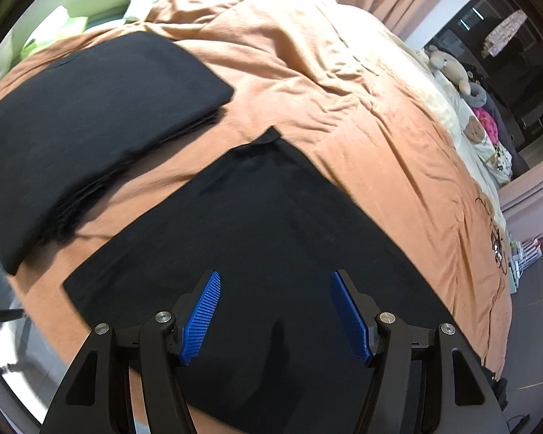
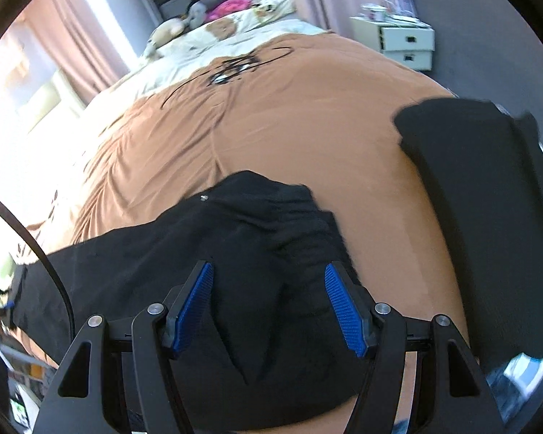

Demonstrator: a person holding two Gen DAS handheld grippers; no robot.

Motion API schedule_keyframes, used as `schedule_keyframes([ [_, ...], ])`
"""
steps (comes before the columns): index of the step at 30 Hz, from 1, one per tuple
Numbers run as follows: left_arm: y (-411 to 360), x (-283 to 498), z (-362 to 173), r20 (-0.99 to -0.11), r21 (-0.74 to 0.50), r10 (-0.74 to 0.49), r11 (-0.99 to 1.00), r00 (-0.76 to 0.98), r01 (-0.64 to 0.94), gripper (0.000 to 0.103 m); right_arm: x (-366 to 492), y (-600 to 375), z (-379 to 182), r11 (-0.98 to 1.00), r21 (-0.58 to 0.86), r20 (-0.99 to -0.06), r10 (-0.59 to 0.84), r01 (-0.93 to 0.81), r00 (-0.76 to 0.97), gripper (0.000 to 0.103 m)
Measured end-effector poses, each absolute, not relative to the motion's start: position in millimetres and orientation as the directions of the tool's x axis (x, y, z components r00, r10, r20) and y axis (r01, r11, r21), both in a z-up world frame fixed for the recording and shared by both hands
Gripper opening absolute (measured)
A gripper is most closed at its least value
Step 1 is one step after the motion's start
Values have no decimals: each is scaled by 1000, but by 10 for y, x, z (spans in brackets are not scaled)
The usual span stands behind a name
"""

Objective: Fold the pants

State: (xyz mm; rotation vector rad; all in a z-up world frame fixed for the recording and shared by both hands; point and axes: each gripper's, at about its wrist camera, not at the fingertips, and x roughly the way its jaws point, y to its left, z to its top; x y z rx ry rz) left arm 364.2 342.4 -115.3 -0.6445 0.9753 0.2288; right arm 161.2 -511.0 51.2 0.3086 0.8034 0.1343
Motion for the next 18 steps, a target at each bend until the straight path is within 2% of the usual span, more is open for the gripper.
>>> schedule_keyframes([
  [9,3235,4125,-1189,-836,-395,-101,793,539,-464,65,2146,-4749,592,965,207,-711,263,-164,652,63],
  [15,3174,4403,-1273,-856,-367,-89,798,509,-478,63,2546,-4927,405,987,151,-772,154,-57,617,63],
  [18,3164,4500,-1303,-859,-361,-84,799,505,-480,63,2640,-5078,224,985,172,-796,141,-4,589,70],
])
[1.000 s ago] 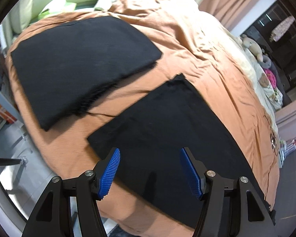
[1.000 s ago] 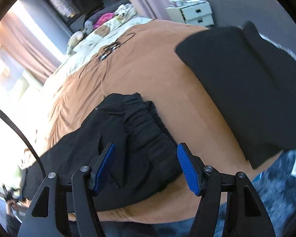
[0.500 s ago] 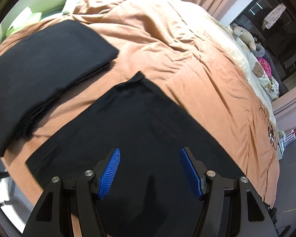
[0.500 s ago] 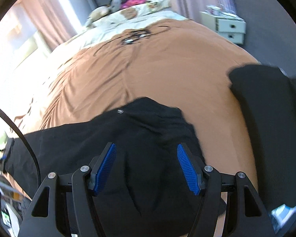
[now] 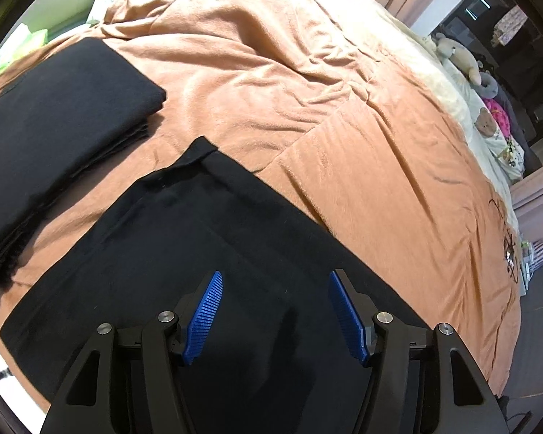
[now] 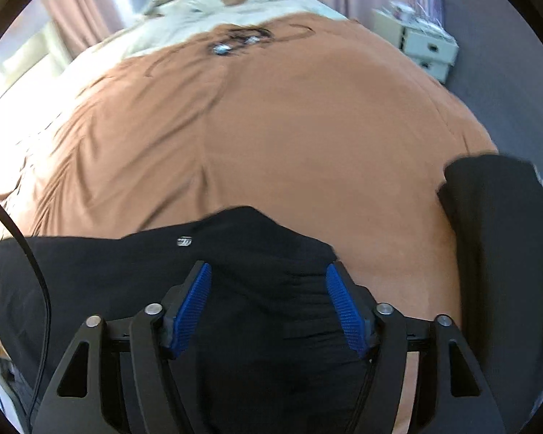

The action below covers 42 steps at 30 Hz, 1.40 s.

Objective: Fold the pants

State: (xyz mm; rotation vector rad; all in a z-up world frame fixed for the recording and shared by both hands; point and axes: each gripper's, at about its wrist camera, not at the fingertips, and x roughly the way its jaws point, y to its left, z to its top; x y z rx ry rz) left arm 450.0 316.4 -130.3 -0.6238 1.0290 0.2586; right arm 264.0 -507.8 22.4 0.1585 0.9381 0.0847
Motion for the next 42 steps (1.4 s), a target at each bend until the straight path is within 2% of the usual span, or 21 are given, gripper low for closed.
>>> schedule_keyframes([
  [10,3098,4653,-1456,-877,-334,-77,807,475,-486,63,2858,-5059,-347,991,133,-854,112,5,507,70],
  [12,3092,4661,-1466,-880,-328,-72,808,470,-490,63,2895,-5040,-404,992,126,-852,109,-1,513,56],
  [13,3098,4657,-1466,-880,-327,-70,807,469,-492,63,2926,-5011,-428,996,83,-856,64,13,513,37],
  [15,3108,4642,-1451,-879,-330,-69,803,472,-496,63,2947,-5013,-438,997,68,-858,48,21,512,34],
  [17,3108,4636,-1421,-878,-328,-65,804,475,-496,63,2912,-4995,-405,999,51,-850,39,7,526,23],
  [20,3100,4639,-1376,-875,-327,-61,805,481,-494,63,2826,-4990,-324,998,63,-838,50,6,544,12],
  [27,3071,4684,-1326,-868,-333,-64,810,493,-482,63,2600,-5043,-211,998,51,-830,18,44,558,8],
  [34,3180,4741,-1359,-860,-376,-84,772,504,-512,51,2567,-5014,-167,995,25,-832,-31,93,554,8],
  [39,3209,4859,-1463,-871,-373,-92,761,482,-530,50,2672,-4885,-227,994,-57,-838,-101,97,537,9],
  [42,3206,4920,-1525,-878,-370,-96,757,470,-538,50,2700,-4875,-261,994,-39,-841,-90,107,534,9],
])
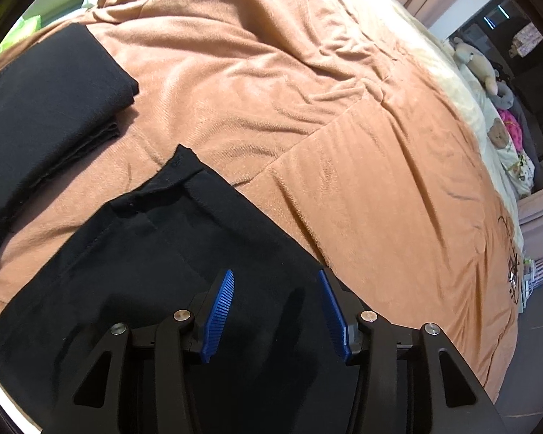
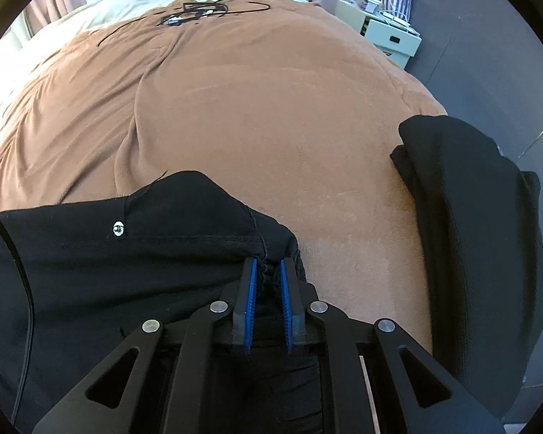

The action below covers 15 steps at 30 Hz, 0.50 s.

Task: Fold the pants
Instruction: 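Close the left tool on the pants edge while the right tool holds the waistband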

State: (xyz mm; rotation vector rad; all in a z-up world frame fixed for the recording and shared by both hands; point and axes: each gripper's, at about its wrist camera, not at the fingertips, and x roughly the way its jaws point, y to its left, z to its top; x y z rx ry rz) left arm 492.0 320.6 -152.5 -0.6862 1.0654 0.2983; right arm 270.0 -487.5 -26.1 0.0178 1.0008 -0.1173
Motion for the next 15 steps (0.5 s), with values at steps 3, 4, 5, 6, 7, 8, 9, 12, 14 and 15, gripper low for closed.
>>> schedule_keyframes([
  [3,3175,5001,-1591,-892,-352,-96,762,443,-543,50,2713,-4909,-268,994,-23,-843,-74,103,533,10],
  [4,3160,5029,-1613,-899,-341,-92,764,429,-549,50,2715,-4912,-277,995,-20,-843,-71,101,533,10],
  [5,3151,5061,-1636,-907,-318,-75,766,413,-559,50,2721,-4927,-277,995,-16,-843,-68,100,533,10],
  [6,3150,5081,-1651,-914,-297,-55,766,402,-571,50,2727,-4921,-292,995,-14,-842,-64,98,535,10],
  [7,3152,5107,-1677,-919,-284,-42,761,392,-583,50,2717,-4949,-271,995,-12,-842,-62,96,536,10],
  [8,3159,5126,-1706,-921,-285,-45,756,387,-590,50,2717,-4977,-269,996,-9,-842,-58,93,537,10],
  [9,3163,5143,-1732,-923,-284,-46,751,382,-596,50,2691,-5024,-257,996,-4,-841,-52,90,538,10],
  [12,3137,5209,-1764,-932,-249,-15,754,362,-608,49,2652,-5095,-263,996,20,-840,-30,86,541,11],
  [14,3108,5260,-1767,-938,-227,-1,759,348,-610,49,2616,-5099,-249,997,18,-840,-29,81,542,11],
  [15,3089,5283,-1766,-940,-220,2,762,340,-610,49,2621,-5098,-258,997,18,-843,-26,76,538,12],
])
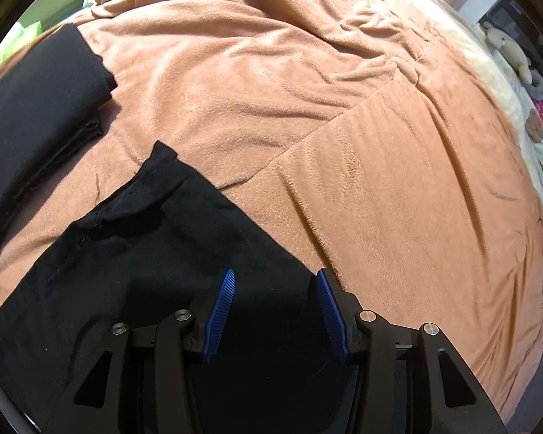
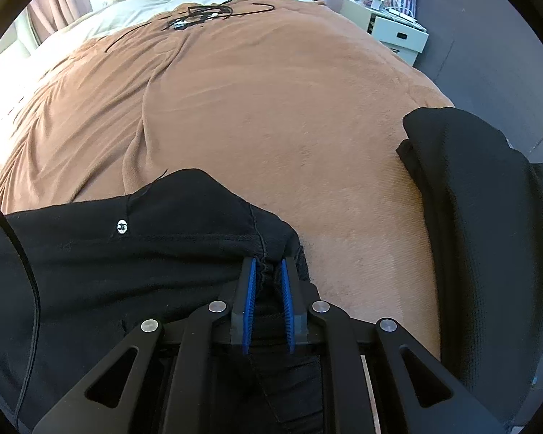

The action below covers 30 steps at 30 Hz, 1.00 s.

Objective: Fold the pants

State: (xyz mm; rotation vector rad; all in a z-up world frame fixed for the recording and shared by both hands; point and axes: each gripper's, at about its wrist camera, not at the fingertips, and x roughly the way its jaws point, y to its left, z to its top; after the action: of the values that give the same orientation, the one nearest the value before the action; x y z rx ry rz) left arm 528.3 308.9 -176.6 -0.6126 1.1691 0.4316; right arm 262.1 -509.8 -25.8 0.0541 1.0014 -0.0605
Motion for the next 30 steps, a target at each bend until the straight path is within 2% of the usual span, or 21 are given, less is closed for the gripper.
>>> schedule_keyframes([
  [3,3023,5324,-1768,-949,-193,9,777,317,-599,43,2572,-5092,-161,998,-2,-833,-35,60,552,19],
  [5,3003,5328,-1772,-951,-193,1,778,308,-598,41,2519,-5075,-50,998,-13,-816,-42,55,576,31],
  [7,2994,5327,-1778,-954,-194,-7,775,300,-601,39,2464,-5058,77,999,-13,-792,-38,47,609,34],
  [10,2983,5323,-1788,-955,-200,-17,773,295,-602,36,2448,-4932,239,1000,24,-764,23,-8,644,35],
  [14,3035,5307,-1821,-954,-215,-28,760,299,-614,26,2513,-4558,349,992,34,-741,108,-124,663,36],
  [16,3078,5285,-1819,-952,-227,-37,750,304,-621,15,2582,-4318,360,981,45,-738,160,-188,656,37],
  [19,3155,5238,-1799,-936,-294,-85,723,343,-625,4,2683,-3981,348,963,63,-736,223,-263,640,37],
  [30,3289,5185,-1596,-887,-399,-146,720,438,-569,1,2973,-2715,221,832,112,-747,431,-543,506,37],
])
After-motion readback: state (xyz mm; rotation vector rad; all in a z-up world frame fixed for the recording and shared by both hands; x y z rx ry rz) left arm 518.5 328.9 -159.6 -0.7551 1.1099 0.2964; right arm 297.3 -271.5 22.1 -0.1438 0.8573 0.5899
